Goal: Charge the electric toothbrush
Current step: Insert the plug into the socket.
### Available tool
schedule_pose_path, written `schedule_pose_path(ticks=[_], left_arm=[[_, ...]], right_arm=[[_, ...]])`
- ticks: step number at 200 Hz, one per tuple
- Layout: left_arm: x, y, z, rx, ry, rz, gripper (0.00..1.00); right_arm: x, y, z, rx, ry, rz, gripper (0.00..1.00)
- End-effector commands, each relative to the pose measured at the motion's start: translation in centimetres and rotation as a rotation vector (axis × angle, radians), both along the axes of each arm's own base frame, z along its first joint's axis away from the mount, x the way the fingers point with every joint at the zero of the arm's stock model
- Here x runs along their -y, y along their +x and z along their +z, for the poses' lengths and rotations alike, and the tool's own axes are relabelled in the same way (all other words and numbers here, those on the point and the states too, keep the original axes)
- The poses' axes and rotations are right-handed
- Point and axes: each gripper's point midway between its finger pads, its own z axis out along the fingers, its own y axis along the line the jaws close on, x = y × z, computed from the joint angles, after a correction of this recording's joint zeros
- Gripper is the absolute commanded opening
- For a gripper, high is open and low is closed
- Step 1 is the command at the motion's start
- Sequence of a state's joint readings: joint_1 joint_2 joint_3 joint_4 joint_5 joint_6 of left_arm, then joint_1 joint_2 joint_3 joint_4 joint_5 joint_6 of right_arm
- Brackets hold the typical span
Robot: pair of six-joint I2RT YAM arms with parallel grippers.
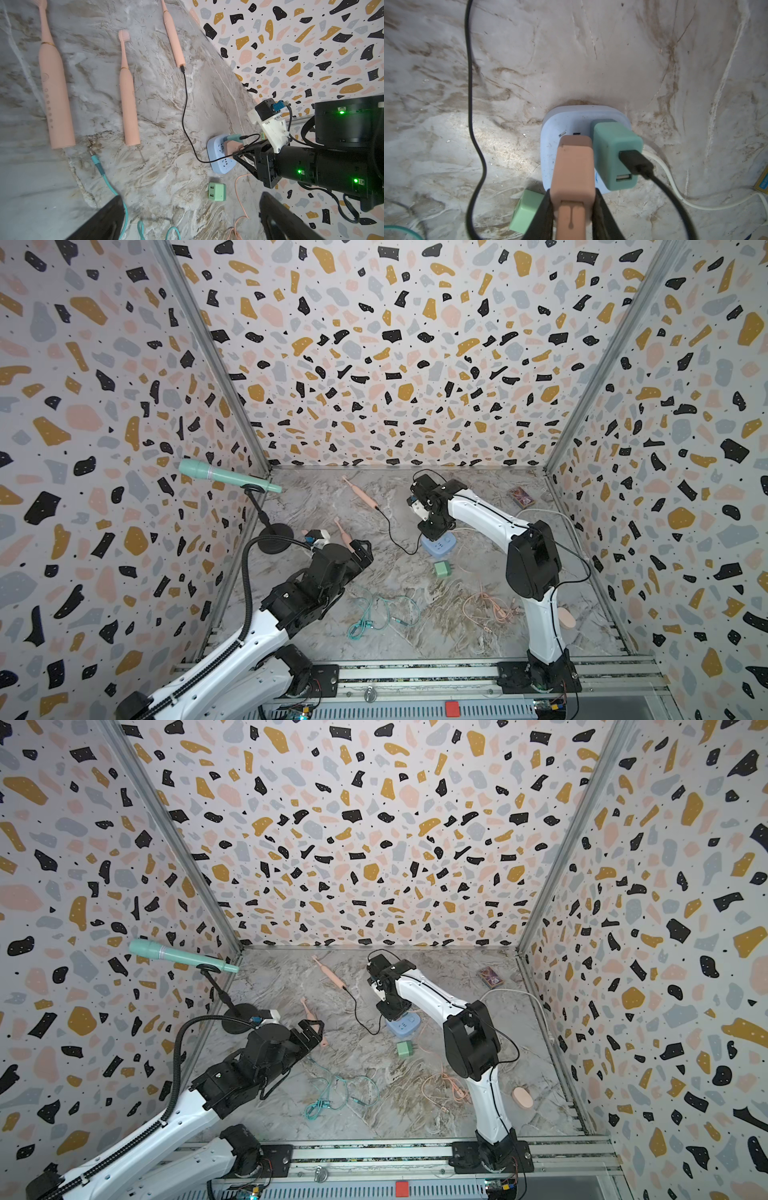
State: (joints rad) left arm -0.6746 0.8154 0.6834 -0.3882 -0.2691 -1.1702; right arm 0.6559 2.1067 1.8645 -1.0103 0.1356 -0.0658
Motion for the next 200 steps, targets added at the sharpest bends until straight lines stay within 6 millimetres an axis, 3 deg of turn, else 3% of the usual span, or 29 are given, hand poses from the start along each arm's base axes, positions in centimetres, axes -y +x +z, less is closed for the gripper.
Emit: schedule_pose_path(ticks=[1,35,104,125,150,200], left_arm=[[0.5,0.5,1.1,0.030,-0.023,-0.015,1.00],[0.7,0.5,1.1,0.024,-0.029,-0.022,1.00],[0.6,0.5,0.7,0.016,-0.031,-0.023,1.00],[0.9,0.5,0.5,0.012,-0.045,-0.034,1.00],[1.4,0.5,0.3,-0.001,-0.056,-0.053,1.00],[2.0,0.3,0.1,-0.026,-0.055,-0.090,1.00]], right_arm=[[0.4,-0.2,0.8,0.004,-0.011,0.000,0.00],[1.0,-0.2,-0.2,-0.004,-0.049,-0.005,0.00],[-0.2,-0.6,-1.7,-0.064,-0.020,0.013,0.00],[0.3,-0.6,-2.3,-0.076,-0.038,0.004,0.00],[1.1,0.2,-3.1,-0.079,-0.060,-0.025,0.00],[0.5,1.1,-3.7,-0.101,-0.027,-0.046,0.00]])
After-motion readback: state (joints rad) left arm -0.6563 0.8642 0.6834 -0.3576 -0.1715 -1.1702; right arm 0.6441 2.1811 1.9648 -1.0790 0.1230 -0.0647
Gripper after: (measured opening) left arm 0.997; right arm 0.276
